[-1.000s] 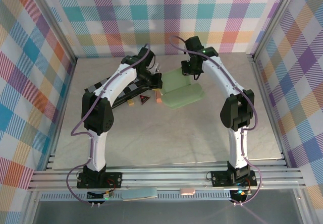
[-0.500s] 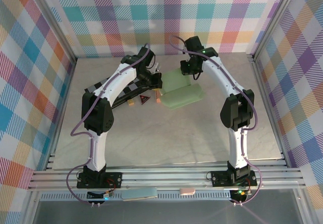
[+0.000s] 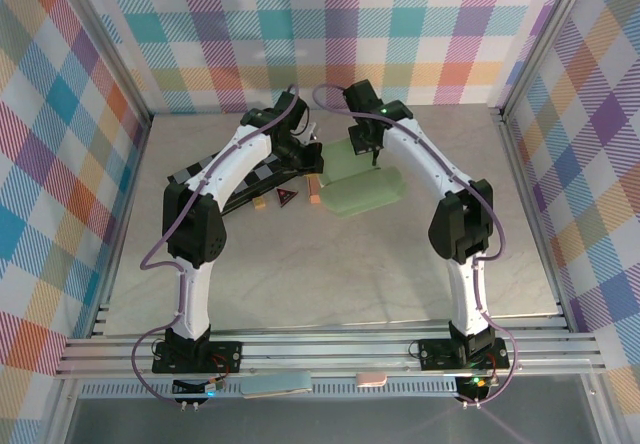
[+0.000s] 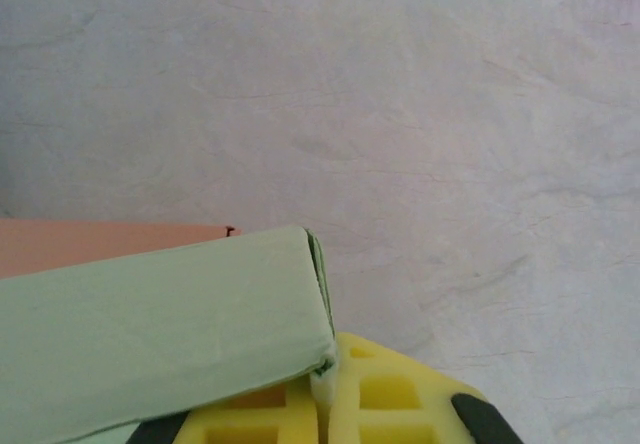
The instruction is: Fold the paper box
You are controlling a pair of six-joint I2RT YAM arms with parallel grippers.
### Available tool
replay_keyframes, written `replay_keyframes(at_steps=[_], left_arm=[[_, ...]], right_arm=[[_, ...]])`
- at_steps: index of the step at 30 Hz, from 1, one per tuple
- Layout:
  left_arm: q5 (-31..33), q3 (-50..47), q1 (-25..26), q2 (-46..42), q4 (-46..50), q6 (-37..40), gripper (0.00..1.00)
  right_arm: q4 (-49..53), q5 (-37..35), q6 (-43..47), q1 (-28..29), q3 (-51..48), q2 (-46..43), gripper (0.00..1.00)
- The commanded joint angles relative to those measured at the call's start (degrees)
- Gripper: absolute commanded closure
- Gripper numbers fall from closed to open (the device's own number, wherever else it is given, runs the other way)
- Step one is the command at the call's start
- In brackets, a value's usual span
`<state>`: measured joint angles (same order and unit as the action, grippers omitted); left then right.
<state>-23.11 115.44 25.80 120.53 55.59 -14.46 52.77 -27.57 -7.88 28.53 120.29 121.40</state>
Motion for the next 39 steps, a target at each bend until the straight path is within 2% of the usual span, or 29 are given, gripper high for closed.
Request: replay_keyframes(at_steps=[1,3,6,10,12,23,24,31,35,39], left_arm=[[-2.2,2.0,0.1,-0.6,4.6,1.8,1.0],[-2.2,2.0,0.1,-0.6,4.6,1.8,1.0],[-2.2,2.1,0.1,-0.7,4.5,1.6,1.0],[-2.3,2.1,0.1,-0.7,4.5,1.5,1.0],[-2.3,2.0,0.2,-0.9,4.4,1.5,1.0],[-2.2,2.0,0.1,-1.0,4.5,1.5,1.0],[-2.2,2.0,0.1,-1.0,4.6,1.5,1.0],[-2.3,1.8,0.1,-1.0,4.8,1.5,1.0],[-2.2,1.8,0.1,-1.0,4.6,1.5,1.0],[-2.3,2.0,0.1,-0.9,4.7,1.5,1.0]], right_arm=[[-1.3,-10.9,0.1,-1.9,-1.7,-0.9,1.0],[-1.9,-8.9,0.4,-2.0,-2.2,-1.1,1.0],[-3.4,-1.3,0.9,-2.4,-3.6,-2.0,0.87],[-3.6,4.4,-0.3,-3.3,-4.6,-2.6,0.8],[-3.6,5.9,-0.5,-3.7,-4.9,-2.7,0.76],[-3.5,8.8,-1.1,-4.2,-5.3,-2.0,0.7],[-3.5,8.3,-1.2,-4.2,-5.4,-1.9,0.71],[-0.8,0.4,-1.8,-4.2,-2.0,-0.7,0.96],[3.3,-6.6,-2.9,-3.9,1.0,1.5,1.0],[3.3,-8.1,-3.5,-3.4,0.0,1.1,1.0]])
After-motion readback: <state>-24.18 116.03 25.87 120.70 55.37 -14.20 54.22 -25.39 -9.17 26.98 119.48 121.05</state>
